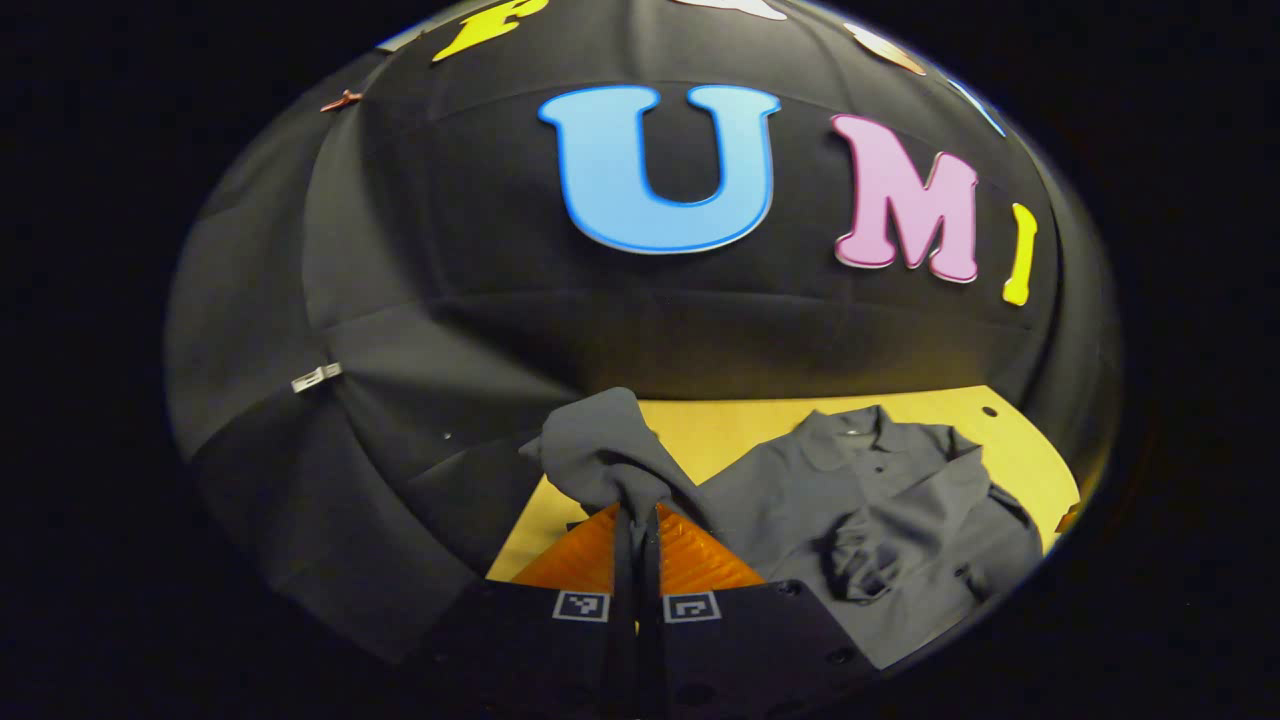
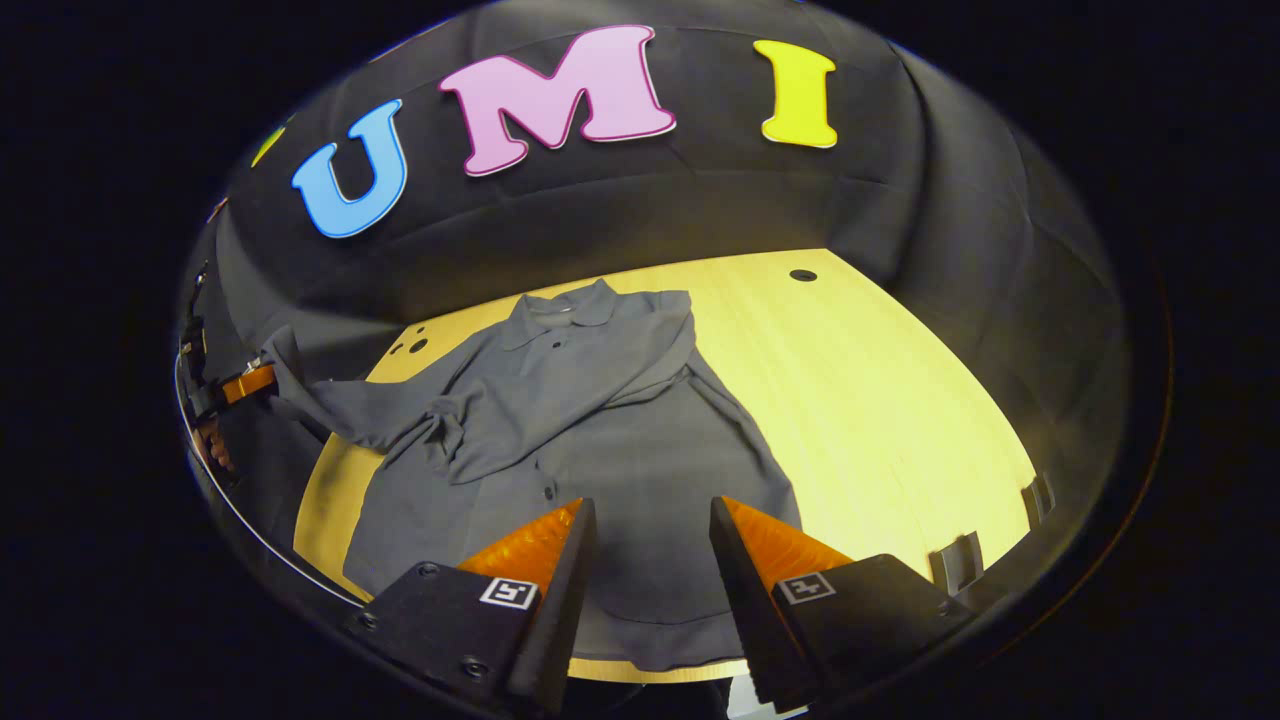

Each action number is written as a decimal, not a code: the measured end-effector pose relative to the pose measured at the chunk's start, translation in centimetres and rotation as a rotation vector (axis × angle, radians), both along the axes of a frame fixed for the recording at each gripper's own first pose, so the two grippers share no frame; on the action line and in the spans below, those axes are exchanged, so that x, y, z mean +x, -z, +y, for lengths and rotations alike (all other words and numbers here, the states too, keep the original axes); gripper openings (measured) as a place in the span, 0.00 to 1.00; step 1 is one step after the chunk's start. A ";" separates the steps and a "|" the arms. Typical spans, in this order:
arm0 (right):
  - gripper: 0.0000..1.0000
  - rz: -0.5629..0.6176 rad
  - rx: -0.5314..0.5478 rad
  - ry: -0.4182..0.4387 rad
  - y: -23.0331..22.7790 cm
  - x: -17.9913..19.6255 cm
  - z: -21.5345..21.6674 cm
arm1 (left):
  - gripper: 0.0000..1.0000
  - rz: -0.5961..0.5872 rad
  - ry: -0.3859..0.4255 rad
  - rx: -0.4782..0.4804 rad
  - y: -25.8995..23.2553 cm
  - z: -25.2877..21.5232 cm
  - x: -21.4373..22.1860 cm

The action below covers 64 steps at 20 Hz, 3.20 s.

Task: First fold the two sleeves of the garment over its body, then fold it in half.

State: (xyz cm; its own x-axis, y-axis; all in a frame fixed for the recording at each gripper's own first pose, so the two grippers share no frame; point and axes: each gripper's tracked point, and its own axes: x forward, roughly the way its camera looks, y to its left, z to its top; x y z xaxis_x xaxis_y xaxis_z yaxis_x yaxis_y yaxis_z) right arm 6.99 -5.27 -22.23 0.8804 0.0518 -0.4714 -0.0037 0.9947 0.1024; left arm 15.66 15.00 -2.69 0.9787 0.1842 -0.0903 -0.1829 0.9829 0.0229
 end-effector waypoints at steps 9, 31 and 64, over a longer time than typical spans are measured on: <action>0.80 -0.002 0.060 0.069 0.5 -0.2 -5.3 | 0.06 0.038 0.199 0.015 -0.1 -16.1 2.2; 0.80 0.117 0.096 0.102 5.3 3.0 -15.5 | 0.07 0.387 0.283 0.100 17.3 -33.3 14.3; 0.97 0.170 0.056 0.046 6.8 -4.3 -10.0 | 0.82 0.325 0.457 0.006 14.9 -26.6 -7.9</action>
